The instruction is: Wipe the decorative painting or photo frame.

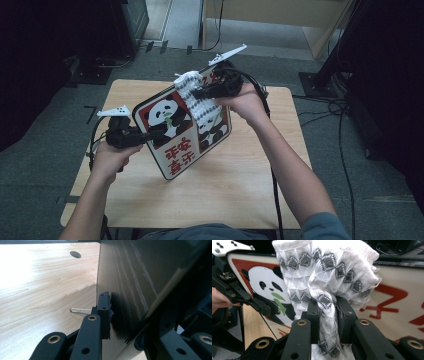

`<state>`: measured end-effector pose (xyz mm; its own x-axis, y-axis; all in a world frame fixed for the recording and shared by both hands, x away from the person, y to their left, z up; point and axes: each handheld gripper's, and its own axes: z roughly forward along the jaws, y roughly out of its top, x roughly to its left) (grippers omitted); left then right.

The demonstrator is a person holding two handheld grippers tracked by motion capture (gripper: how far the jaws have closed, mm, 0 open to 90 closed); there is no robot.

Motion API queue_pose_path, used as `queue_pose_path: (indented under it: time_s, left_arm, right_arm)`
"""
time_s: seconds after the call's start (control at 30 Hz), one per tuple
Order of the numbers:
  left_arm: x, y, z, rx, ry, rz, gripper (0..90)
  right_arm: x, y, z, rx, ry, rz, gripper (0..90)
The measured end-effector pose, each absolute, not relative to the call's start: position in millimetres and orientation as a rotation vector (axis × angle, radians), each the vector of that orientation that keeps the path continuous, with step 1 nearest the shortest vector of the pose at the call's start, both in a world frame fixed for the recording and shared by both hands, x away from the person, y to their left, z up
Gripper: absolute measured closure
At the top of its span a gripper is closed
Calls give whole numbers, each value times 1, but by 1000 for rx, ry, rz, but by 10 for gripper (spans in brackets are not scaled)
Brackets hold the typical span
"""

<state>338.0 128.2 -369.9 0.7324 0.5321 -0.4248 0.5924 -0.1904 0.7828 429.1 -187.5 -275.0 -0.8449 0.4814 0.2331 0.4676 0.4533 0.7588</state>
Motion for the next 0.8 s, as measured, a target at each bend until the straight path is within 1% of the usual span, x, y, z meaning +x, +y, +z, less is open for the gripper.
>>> queue_pose_path:
  time_s: [0.8]
  left_arm:
    - [338,129,-370,1845,873,-74,758]
  right_arm:
    - [425,-193,-302,889,2675,1424,759]
